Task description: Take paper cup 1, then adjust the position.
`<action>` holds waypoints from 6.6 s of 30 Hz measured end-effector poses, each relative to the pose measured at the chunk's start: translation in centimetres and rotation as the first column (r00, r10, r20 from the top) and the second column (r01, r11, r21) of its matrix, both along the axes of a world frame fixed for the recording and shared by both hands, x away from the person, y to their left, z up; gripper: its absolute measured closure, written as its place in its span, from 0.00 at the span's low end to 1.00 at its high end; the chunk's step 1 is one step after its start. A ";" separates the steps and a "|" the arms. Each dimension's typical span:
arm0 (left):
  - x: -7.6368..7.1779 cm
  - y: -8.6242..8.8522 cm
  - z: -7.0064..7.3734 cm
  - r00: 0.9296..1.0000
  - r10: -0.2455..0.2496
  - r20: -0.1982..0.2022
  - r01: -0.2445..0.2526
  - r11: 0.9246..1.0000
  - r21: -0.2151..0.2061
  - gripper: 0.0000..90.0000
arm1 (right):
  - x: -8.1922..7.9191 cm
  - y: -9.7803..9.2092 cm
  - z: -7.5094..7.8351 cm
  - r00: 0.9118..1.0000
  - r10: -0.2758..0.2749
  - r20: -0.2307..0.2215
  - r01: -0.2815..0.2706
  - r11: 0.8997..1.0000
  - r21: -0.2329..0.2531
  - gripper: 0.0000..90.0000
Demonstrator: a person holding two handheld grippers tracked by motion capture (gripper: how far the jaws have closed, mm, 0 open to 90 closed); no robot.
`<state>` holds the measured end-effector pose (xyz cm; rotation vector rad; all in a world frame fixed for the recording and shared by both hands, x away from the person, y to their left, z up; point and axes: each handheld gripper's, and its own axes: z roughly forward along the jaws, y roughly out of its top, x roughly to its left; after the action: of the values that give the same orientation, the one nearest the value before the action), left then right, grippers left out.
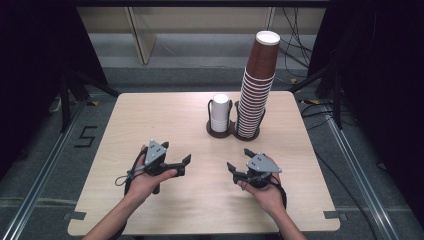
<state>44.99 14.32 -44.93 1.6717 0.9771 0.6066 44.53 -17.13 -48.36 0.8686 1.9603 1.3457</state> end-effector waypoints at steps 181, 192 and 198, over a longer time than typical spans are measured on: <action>3.4 -6.3 5.7 0.981 -0.159 0.108 0.147 0.983 0.113 0.37 | 1.7 -2.3 1.4 0.986 -0.152 -0.064 0.152 0.988 -0.011 0.23; 0.8 -6.7 4.4 0.975 -0.202 0.088 0.186 0.969 0.165 0.37 | -1.7 -2.4 1.5 0.988 -0.109 -0.108 0.113 0.993 0.037 0.21; 0.2 -7.1 4.0 0.973 -0.227 0.050 0.216 0.961 0.174 0.37 | -3.2 -2.3 1.2 0.992 -0.096 -0.086 0.100 0.994 0.045 0.23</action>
<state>45.15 7.24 -40.96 1.8656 0.6918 0.6046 41.36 -19.47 -47.18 1.0467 1.9279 1.3254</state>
